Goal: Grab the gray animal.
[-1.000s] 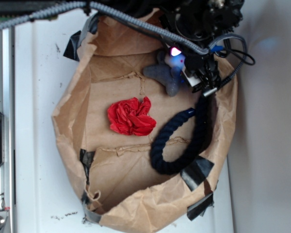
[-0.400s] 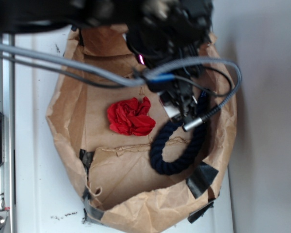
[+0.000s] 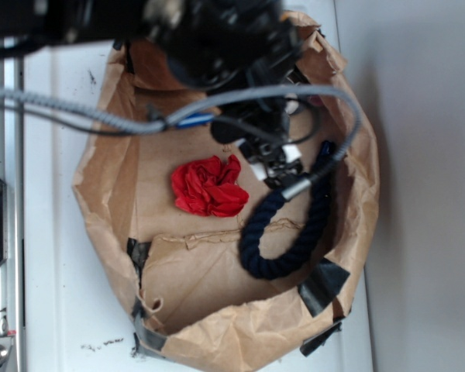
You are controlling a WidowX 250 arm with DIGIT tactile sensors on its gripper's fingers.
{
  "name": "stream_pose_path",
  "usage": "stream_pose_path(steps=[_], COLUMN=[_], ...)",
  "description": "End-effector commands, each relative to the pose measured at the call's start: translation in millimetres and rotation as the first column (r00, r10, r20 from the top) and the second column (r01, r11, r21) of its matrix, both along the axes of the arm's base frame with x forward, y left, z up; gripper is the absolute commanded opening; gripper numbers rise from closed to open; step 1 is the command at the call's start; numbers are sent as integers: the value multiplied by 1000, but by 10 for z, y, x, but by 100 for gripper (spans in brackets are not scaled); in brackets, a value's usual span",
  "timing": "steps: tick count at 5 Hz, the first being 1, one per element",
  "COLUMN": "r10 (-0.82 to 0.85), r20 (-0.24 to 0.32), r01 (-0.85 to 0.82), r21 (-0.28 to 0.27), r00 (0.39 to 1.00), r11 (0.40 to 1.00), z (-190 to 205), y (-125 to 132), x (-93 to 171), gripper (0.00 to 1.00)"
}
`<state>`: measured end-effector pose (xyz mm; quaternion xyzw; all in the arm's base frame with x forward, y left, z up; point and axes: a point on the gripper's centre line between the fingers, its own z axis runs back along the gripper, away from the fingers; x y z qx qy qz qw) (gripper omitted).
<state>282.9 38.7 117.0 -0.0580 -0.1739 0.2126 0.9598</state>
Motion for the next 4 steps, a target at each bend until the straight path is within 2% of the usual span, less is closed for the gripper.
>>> stream_pose_path(steps=[1,2,4], r10=[37,99,136], r20=[22,-4,-86], r01=[-39,-99,-130], r21=[67,47,74], r00=[999,995,987], r11=[997,994,989], z=[-358,-364,-570], y=[-34,162,284], x=[345,569,820], gripper=[100,100,100])
